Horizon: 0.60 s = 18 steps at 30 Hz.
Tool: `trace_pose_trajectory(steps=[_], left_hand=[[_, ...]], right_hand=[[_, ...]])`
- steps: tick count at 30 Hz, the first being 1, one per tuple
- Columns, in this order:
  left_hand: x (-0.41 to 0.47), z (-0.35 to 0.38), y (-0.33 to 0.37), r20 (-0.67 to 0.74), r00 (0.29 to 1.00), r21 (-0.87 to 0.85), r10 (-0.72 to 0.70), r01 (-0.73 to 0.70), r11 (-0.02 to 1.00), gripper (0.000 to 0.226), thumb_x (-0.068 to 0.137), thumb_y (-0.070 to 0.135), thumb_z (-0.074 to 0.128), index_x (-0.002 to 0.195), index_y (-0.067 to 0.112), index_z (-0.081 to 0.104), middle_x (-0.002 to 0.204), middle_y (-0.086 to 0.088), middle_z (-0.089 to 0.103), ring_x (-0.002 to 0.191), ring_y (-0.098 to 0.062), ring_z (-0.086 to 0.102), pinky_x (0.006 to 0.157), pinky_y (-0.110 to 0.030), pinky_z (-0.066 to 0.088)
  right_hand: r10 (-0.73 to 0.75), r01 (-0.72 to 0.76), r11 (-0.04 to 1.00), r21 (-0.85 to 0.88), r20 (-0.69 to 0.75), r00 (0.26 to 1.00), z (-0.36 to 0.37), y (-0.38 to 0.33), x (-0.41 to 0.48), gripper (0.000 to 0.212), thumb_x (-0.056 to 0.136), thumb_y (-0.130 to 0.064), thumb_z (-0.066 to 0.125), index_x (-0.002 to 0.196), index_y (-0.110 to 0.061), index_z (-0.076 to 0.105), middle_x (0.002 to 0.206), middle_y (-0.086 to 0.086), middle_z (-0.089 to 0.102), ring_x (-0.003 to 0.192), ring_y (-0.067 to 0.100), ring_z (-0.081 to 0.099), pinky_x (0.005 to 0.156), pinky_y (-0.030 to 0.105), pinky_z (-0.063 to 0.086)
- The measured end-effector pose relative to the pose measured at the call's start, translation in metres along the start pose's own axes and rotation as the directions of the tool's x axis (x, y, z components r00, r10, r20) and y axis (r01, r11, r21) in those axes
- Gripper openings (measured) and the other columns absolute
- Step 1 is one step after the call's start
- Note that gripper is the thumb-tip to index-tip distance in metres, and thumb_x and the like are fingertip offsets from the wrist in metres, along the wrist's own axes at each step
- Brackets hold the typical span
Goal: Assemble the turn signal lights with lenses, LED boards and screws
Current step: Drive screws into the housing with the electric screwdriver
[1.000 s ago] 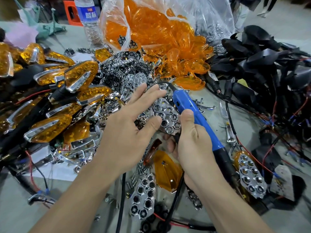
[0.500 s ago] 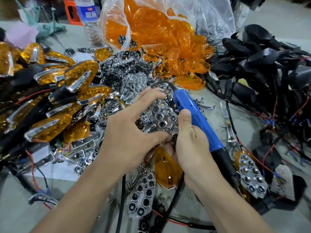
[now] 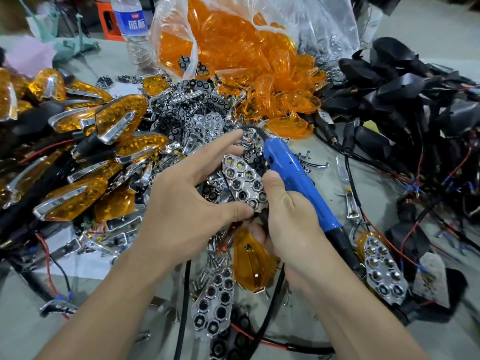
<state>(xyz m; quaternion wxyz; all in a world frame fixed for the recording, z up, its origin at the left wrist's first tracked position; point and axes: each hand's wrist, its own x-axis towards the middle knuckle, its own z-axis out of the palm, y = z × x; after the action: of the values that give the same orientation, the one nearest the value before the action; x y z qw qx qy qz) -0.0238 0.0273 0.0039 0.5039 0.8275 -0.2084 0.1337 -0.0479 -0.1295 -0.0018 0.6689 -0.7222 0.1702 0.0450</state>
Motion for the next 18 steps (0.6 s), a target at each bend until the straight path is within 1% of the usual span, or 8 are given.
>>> trace_pose_trajectory(steps=[2,4,6,9,11,13,16,18], left_hand=[[0.0003,-0.0015,-0.0016,0.015,1.0,0.003,0.002,-0.002,1.0,0.107,0.062,0.016,0.099,0.149,0.051,0.046,0.13,0.035,0.063,0.132,0.014,0.049,0.109,-0.008,0.036],[0.0013,-0.0028,-0.0022,0.023,0.999,-0.005,0.023,-0.023,1.0,0.106,0.064,0.014,0.097,0.149,0.051,0.046,0.132,0.035,0.063,0.133,0.014,0.049,0.108,-0.006,0.035],[0.0023,-0.0043,-0.0011,0.024,0.999,-0.016,0.039,-0.038,0.999,0.1,0.064,0.018,0.092,0.146,0.053,0.047,0.133,0.035,0.062,0.134,0.013,0.048,0.108,-0.008,0.036],[0.0033,-0.006,0.0003,0.044,0.998,-0.009,0.048,-0.048,0.999,0.095,0.067,0.021,0.086,0.145,0.056,0.046,0.139,0.035,0.058,0.136,0.012,0.046,0.109,-0.012,0.04],[0.0029,-0.0058,0.0012,0.053,0.998,-0.002,0.043,-0.043,0.999,0.094,0.069,0.02,0.084,0.147,0.056,0.045,0.142,0.036,0.055,0.137,0.013,0.044,0.109,-0.014,0.042],[0.0016,-0.0043,0.0018,0.06,0.997,0.003,0.042,-0.042,0.999,0.097,0.07,0.019,0.084,0.151,0.052,0.042,0.145,0.037,0.052,0.139,0.012,0.043,0.109,-0.012,0.041],[-0.0006,-0.0007,0.0018,0.04,0.998,0.03,0.044,-0.045,0.999,0.103,0.07,0.024,0.085,0.156,0.048,0.036,0.147,0.038,0.049,0.138,0.012,0.044,0.112,-0.013,0.037],[-0.0008,0.0014,0.0022,0.001,1.0,0.036,0.014,-0.014,0.999,0.105,0.069,0.032,0.087,0.157,0.051,0.032,0.146,0.04,0.049,0.135,0.015,0.045,0.111,-0.012,0.038]], right_hand=[[0.019,-0.022,0.997,0.068,0.043,0.999,-0.0004,-0.002,-0.0004,0.059,0.104,-0.061,0.04,0.073,-0.013,0.053,0.056,0.009,0.05,0.039,0.013,0.044,0.042,0.019,0.035],[0.024,-0.04,0.991,0.128,0.12,0.992,-0.0023,-0.0048,-0.0014,0.057,0.106,-0.057,0.039,0.084,-0.007,0.057,0.059,0.012,0.057,0.034,0.011,0.044,0.038,0.016,0.034],[-0.009,-0.019,0.991,0.135,0.204,0.979,-0.0047,-0.0071,-0.0029,0.062,0.106,-0.058,0.037,0.088,-0.003,0.059,0.056,0.009,0.063,0.035,0.012,0.046,0.037,0.016,0.034],[-0.071,0.044,0.993,0.108,0.256,0.964,-0.0059,-0.0087,-0.0048,0.075,0.098,-0.068,0.038,0.09,0.003,0.058,0.053,0.004,0.063,0.037,0.012,0.047,0.039,0.017,0.035],[-0.097,0.068,0.991,0.113,0.269,0.958,-0.0053,-0.0088,-0.0051,0.063,0.102,-0.06,0.044,0.088,0.0,0.058,0.055,0.005,0.062,0.038,0.012,0.044,0.039,0.018,0.034],[-0.09,0.053,0.988,0.146,0.261,0.961,-0.0054,-0.0081,-0.0048,0.051,0.104,-0.053,0.048,0.082,-0.008,0.057,0.055,0.005,0.058,0.037,0.01,0.043,0.038,0.018,0.033],[-0.065,0.019,0.98,0.2,0.226,0.972,-0.0039,-0.0061,-0.0038,0.053,0.104,-0.055,0.047,0.075,-0.012,0.058,0.053,0.004,0.056,0.036,0.007,0.044,0.036,0.017,0.032],[-0.055,0.009,0.972,0.233,0.192,0.98,-0.0025,-0.0053,-0.0031,0.053,0.103,-0.058,0.045,0.078,-0.015,0.062,0.053,0.004,0.056,0.035,0.007,0.045,0.035,0.016,0.032]])
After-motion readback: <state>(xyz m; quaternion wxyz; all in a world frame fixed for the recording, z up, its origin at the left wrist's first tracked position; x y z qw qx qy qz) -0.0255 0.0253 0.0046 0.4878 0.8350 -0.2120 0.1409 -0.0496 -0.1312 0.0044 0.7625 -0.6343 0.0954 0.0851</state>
